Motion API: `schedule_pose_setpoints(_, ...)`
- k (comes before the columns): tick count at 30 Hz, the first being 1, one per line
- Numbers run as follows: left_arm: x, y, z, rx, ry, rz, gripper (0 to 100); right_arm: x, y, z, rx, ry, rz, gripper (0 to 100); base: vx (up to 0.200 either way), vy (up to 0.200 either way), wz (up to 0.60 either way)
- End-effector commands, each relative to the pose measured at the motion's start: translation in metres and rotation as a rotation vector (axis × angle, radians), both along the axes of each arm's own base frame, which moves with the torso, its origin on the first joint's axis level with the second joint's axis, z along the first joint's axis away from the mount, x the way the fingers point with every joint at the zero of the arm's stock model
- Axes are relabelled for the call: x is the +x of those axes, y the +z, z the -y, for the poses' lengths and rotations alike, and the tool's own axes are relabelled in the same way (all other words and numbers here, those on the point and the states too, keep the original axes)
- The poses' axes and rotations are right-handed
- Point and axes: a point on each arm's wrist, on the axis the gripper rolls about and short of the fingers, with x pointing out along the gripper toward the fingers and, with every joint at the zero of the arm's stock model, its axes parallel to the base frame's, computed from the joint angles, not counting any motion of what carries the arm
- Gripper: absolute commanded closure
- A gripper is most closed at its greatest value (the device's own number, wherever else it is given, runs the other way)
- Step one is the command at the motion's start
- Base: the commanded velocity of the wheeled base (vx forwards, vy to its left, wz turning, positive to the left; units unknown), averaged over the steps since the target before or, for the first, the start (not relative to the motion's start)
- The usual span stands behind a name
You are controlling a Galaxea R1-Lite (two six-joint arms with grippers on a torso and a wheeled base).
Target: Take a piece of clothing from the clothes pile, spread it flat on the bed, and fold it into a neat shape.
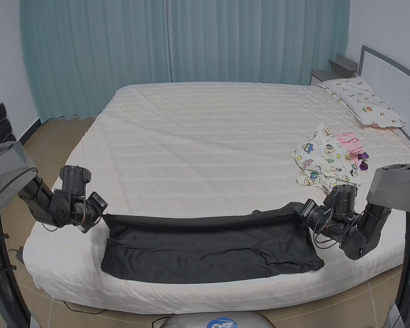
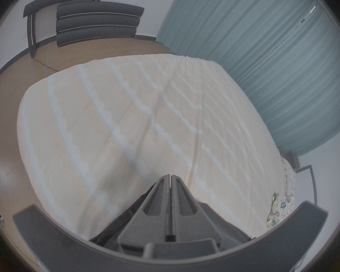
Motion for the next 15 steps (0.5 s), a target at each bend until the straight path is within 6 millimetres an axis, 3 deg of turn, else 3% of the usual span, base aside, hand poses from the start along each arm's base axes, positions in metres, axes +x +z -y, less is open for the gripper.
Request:
schedule_pose_setpoints(1,-0.008,-0.016,0.003,0.005,-0.013,-0.063,100,-0.007,-0.019,0.001,-0.032,0.016,-0.056,100,0.0,0.0,0.0)
schedule_pose_setpoints(15,-0.018,-0.041,0.005,0.039,-0.05,-0.159,100,-0.015,-0.035,-0.007,-0.11,0.076,-0.074,100,0.0,0.0,0.0)
